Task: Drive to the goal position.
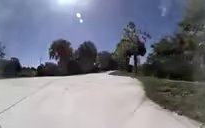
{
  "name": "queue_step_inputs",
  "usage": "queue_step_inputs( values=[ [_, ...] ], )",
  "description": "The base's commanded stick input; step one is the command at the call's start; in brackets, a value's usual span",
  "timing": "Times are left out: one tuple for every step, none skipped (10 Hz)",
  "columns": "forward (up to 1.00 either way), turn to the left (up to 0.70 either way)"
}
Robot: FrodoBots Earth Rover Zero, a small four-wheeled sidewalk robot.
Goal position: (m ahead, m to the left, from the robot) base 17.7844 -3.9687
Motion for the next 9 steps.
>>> queue_step_inputs(
  values=[
    [0.85,0.0],
    [0.85,0.0],
    [0.85,0.0],
    [0.85,0.0],
    [0.85,0.0],
    [0.85,0.0],
    [0.85,0.0],
    [0.85,0.0],
    [0.85,0.0]
  ],
)
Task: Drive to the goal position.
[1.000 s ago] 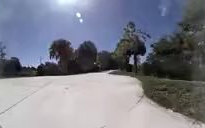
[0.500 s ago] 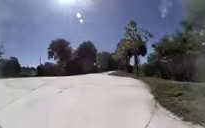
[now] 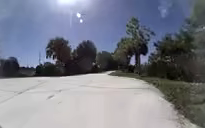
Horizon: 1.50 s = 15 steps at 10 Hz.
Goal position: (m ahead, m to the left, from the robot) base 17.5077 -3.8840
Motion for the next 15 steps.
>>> queue_step_inputs(
  values=[
    [0.85,0.0],
    [0.85,0.0],
    [0.85,0.0],
    [0.85,0.0],
    [0.85,0.0],
    [0.85,0.0],
    [0.85,0.0],
    [0.85,0.0],
    [0.85,0.0],
    [0.85,0.0],
    [0.85,0.0],
    [0.85,-0.33],
    [0.85,-0.27],
    [0.85,-0.06],
    [0.85,0.0]
  ],
)
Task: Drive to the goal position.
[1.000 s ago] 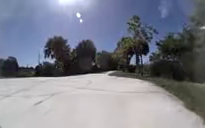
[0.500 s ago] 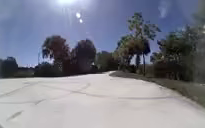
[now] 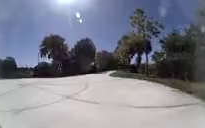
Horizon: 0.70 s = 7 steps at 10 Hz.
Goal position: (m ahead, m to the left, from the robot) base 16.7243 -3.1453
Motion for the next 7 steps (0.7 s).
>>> queue_step_inputs(
  values=[
    [0.85,0.0],
    [0.85,0.0],
    [0.85,0.0],
    [0.85,0.0],
    [0.85,0.0],
    [0.85,0.0],
    [0.85,0.0]
  ],
)
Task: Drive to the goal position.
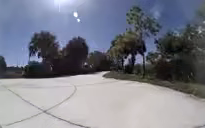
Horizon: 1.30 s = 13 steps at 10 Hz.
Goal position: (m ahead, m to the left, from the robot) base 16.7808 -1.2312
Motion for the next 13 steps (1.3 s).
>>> queue_step_inputs(
  values=[
    [0.85,0.0],
    [0.85,0.0],
    [0.85,0.0],
    [0.85,0.0],
    [0.85,0.0],
    [0.85,0.0],
    [0.85,0.0],
    [0.85,0.0],
    [0.85,0.0],
    [0.85,0.0],
    [0.85,0.34],
    [0.85,0.34],
    [0.85,0.34]
  ],
)
